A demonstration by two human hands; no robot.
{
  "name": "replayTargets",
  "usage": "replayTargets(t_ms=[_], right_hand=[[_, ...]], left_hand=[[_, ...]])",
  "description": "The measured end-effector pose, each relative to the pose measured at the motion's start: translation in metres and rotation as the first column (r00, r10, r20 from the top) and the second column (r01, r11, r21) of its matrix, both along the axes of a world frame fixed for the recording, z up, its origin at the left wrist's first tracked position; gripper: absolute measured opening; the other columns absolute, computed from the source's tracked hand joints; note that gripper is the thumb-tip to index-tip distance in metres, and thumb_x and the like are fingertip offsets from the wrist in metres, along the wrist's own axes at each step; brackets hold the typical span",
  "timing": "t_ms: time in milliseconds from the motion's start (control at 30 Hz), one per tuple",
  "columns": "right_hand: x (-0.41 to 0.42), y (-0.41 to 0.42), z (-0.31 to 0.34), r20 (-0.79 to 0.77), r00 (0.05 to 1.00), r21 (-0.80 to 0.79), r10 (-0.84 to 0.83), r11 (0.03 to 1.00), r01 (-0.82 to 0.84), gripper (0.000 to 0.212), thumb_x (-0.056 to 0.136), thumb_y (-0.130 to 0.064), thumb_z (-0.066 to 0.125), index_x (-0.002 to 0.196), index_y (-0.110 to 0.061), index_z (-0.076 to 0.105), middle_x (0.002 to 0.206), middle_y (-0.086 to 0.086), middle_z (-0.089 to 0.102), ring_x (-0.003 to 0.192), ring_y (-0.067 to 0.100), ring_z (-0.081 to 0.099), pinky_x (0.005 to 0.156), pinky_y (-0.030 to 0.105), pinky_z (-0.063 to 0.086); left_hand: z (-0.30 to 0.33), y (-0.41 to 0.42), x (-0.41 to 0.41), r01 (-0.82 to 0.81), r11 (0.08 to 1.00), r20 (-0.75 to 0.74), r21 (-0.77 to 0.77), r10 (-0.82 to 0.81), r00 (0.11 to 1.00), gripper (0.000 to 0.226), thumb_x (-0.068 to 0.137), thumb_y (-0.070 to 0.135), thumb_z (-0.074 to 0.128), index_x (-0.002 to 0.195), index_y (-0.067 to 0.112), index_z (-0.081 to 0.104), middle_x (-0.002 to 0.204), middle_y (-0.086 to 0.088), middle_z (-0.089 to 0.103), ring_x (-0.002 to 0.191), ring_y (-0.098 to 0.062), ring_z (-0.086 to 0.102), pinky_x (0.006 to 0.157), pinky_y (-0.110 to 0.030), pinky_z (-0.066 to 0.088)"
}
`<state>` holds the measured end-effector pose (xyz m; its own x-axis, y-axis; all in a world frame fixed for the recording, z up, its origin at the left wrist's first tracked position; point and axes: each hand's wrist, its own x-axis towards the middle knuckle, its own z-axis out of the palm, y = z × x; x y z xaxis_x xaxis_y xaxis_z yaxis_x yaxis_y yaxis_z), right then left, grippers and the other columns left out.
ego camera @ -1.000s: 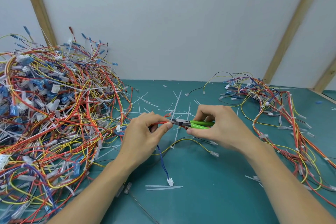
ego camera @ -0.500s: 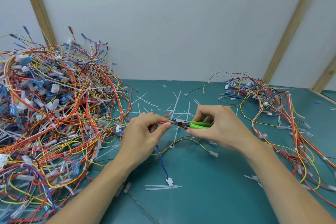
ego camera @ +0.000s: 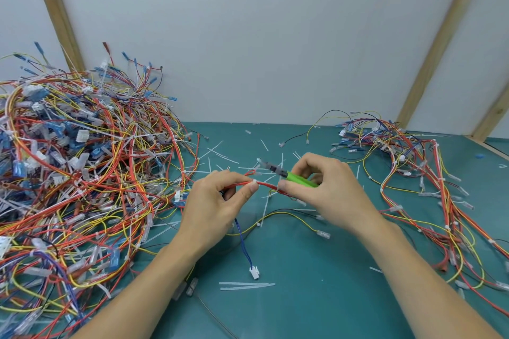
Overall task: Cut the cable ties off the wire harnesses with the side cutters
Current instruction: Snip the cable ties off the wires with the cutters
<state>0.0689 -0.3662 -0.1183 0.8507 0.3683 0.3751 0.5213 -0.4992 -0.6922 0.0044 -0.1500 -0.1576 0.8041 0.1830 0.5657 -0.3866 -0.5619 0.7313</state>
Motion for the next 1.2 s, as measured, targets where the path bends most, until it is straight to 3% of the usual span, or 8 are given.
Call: replayTargets(t_ms=[100,233,367,567,667,767,1000,1200], right_hand=[[0.002,0.004,-0.001,-0.144,0.989,0.164,-0.025,0.985,0.049,0.017,0.081,-0.030,0.083,0.077,-0.025,0.067,0.076,-0.004,0.071,0.064,0.017,0.062,0.067,0.031,0.051],[0.005,0.005,-0.002,-0.288,0.956,0.200,0.051,0.980,0.008,0.018,0.082,0.001,0.072,0.086,-0.015,0.066,0.086,-0.009,0.079,0.067,0.006,0.066,0.064,0.018,0.049],[0.001,0.011,-0.008,-0.324,0.943,0.166,0.070,0.986,-0.016,0.018,0.082,-0.004,0.077,0.086,-0.015,0.064,0.086,-0.009,0.080,0.070,0.008,0.066,0.077,0.033,0.054],[-0.004,0.019,-0.012,-0.299,0.953,0.210,0.054,0.978,0.011,0.024,0.084,-0.007,0.079,0.084,-0.020,0.059,0.082,-0.003,0.078,0.061,0.008,0.052,0.064,0.025,0.044],[-0.006,0.020,-0.012,-0.274,0.961,0.235,0.041,0.972,0.026,0.025,0.083,-0.006,0.079,0.085,-0.020,0.059,0.080,0.001,0.077,0.064,0.013,0.054,0.067,0.030,0.046],[-0.008,0.022,-0.011,-0.235,0.971,0.258,0.040,0.966,0.022,0.026,0.083,-0.006,0.079,0.086,-0.020,0.058,0.078,0.003,0.076,0.067,0.016,0.056,0.071,0.036,0.049],[-0.015,0.029,-0.013,-0.157,0.986,0.300,0.048,0.954,0.001,0.027,0.084,-0.006,0.078,0.087,-0.021,0.056,0.078,0.008,0.074,0.076,0.033,0.063,0.075,0.046,0.053],[-0.022,0.034,-0.013,-0.046,0.995,0.302,0.087,0.951,-0.069,0.027,0.085,-0.007,0.078,0.087,-0.023,0.056,0.075,-0.002,0.071,0.066,0.011,0.059,0.060,0.018,0.046]], left_hand=[[0.002,0.000,-0.002,0.009,0.999,-0.011,-0.033,-0.010,1.000,0.013,0.087,0.039,0.072,0.087,0.028,0.078,0.057,0.007,0.044,0.060,-0.011,0.041,0.060,-0.023,0.032],[0.006,0.000,-0.003,0.021,0.999,-0.014,-0.044,-0.022,1.000,0.010,0.089,0.033,0.072,0.089,0.025,0.078,0.067,-0.006,0.056,0.062,-0.012,0.044,0.063,-0.030,0.037],[0.009,-0.001,-0.003,-0.017,1.000,0.019,-0.020,0.018,1.000,0.006,0.089,0.024,0.074,0.091,0.021,0.078,0.066,0.003,0.054,0.066,-0.012,0.048,0.067,-0.025,0.037],[0.011,0.005,-0.004,-0.130,0.984,0.037,0.124,0.127,0.991,0.012,0.087,0.029,0.077,0.098,0.027,0.078,0.092,0.008,0.060,0.095,-0.013,0.056,0.086,-0.038,0.045],[0.014,0.002,-0.006,-0.281,0.901,0.143,0.332,0.247,0.958,0.023,0.086,0.039,0.075,0.106,0.030,0.075,0.112,0.003,0.058,0.109,-0.020,0.052,0.095,-0.044,0.041],[0.018,-0.002,-0.008,-0.309,0.861,0.292,0.405,0.198,0.936,0.030,0.086,0.042,0.070,0.110,0.026,0.074,0.121,0.003,0.060,0.117,-0.020,0.052,0.103,-0.038,0.037],[0.019,-0.012,-0.012,-0.182,0.895,0.182,0.408,0.115,0.977,0.023,0.091,0.040,0.064,0.105,0.023,0.070,0.101,0.013,0.067,0.095,-0.012,0.063,0.090,-0.029,0.043],[0.022,-0.010,-0.014,-0.241,0.898,0.114,0.368,0.213,0.970,0.025,0.086,0.057,0.064,0.097,0.035,0.072,0.066,0.013,0.051,0.062,-0.005,0.047,0.061,-0.024,0.036]])
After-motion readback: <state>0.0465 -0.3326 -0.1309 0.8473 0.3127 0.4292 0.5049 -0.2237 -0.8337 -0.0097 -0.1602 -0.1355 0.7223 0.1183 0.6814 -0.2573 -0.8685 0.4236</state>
